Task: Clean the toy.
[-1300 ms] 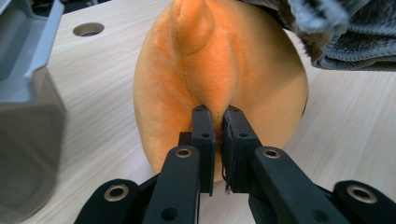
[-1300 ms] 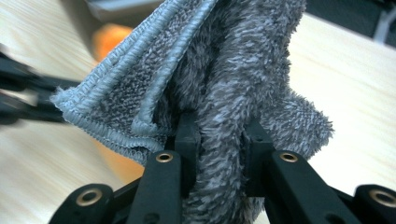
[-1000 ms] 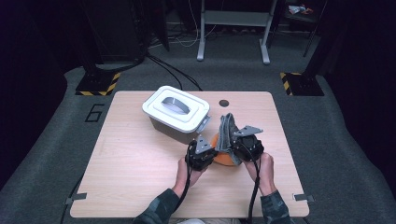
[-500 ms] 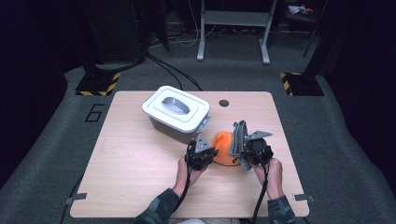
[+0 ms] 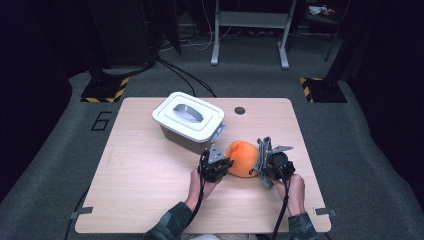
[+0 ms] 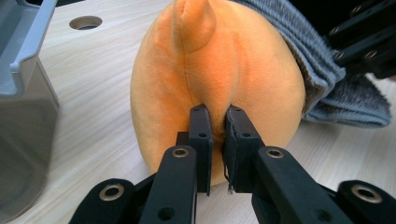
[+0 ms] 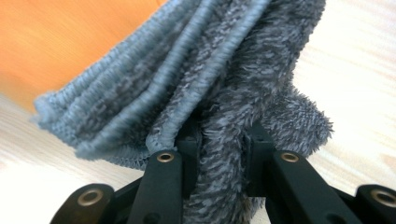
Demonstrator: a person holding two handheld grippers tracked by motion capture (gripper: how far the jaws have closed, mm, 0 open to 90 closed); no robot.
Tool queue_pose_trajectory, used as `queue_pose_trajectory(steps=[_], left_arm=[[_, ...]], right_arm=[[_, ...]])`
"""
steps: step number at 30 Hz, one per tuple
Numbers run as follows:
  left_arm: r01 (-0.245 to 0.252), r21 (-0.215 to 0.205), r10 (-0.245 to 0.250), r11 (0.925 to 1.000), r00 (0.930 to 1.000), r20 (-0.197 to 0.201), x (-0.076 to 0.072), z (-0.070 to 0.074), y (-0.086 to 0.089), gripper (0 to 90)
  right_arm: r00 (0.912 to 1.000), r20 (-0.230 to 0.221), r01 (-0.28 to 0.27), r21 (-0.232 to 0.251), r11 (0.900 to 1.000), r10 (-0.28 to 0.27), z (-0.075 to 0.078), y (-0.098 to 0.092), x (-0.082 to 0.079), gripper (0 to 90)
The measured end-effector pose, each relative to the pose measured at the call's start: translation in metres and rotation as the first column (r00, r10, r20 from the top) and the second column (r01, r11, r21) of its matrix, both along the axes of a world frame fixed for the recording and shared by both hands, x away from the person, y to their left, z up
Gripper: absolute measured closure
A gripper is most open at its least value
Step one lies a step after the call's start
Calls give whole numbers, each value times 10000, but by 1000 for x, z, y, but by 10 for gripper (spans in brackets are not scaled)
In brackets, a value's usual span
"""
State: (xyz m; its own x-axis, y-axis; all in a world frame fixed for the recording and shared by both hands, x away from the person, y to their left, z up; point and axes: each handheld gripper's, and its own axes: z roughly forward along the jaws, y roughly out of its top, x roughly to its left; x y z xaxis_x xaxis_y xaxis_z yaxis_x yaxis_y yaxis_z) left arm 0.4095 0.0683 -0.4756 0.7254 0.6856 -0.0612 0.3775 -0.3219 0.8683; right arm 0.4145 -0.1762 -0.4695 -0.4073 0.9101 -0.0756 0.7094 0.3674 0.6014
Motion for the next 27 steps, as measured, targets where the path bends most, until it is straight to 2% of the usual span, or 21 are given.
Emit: queue_pose_trajectory(steps=[2,5,6,8,11,14,17,20,22,23,25,27], left_arm=[[24,2,-24,10000,10000,-53,0,0,1,820],[4,-42,-4,10000,10000,-66,1,0,1,818],[-15,-60,15,10000,10000,-92,1,0,1,818],[-110,-105,110,9999,9999,-11,1,-1,1,817],[-61,-109,60,9999,9999,-116,2,0,3,814],[-65,-145,63,9999,9999,-135,2,0,4,813],[-42,-133,41,9999,9999,-104,2,0,3,811],[-67,-177,65,9998,9999,-120,2,0,3,809],[-65,-172,63,9998,9999,-111,2,0,3,804],[-45,-163,44,9999,9999,-93,2,0,3,801],[-30,-144,28,9999,9999,-131,3,0,4,785],[-47,-312,41,9995,9998,-198,4,0,6,740]], right_arm=[[9997,-219,43,-170,9998,-47,-8,-1,3,730],[9978,-665,71,-162,9998,-82,-22,-3,7,730],[9977,-683,20,-160,9999,-31,-26,-3,8,731],[9971,-742,143,42,9999,-140,-24,-4,7,732],[9993,-313,183,-86,9998,-185,-11,-9,6,734],[9989,291,356,17,9994,-356,10,-11,1,734],[9931,1163,144,168,9998,-163,34,-4,-6,733],[9850,1693,-381,240,9990,335,53,10,-11,731],[9821,1784,-656,214,9976,608,56,22,-10,731],[9838,1613,-803,81,9967,780,55,27,-8,731],[9865,1360,-894,-167,9959,908,47,33,-3,735],[9897,1170,-823,-115,9965,831,39,33,1,740]])
